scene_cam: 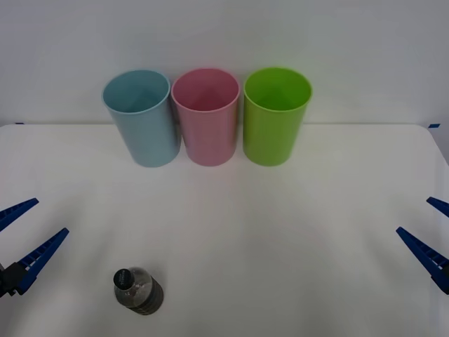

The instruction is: Grasp the object on the table and drop it into the matching bin: aluminum can to the light blue bin, PET bottle to the pink bin.

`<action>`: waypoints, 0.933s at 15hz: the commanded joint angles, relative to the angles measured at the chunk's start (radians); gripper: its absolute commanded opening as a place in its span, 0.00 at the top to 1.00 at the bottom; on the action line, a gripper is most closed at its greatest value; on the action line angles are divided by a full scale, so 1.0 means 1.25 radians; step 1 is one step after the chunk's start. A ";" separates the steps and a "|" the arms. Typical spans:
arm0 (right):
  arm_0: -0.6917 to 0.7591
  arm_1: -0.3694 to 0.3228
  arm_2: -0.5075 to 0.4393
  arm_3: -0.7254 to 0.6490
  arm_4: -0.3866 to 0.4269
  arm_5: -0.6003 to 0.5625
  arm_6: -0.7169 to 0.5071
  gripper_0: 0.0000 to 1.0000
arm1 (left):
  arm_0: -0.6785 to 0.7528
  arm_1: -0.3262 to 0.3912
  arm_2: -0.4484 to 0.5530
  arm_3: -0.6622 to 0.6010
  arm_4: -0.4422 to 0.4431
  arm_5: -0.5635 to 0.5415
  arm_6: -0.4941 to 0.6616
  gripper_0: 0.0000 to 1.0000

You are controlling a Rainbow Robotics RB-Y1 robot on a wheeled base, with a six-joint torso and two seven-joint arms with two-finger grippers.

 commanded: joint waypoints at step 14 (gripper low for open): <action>0.000 0.000 0.000 0.000 0.000 0.000 0.000 0.00 | 0.029 0.119 -0.002 0.124 0.062 -0.050 -0.023 0.00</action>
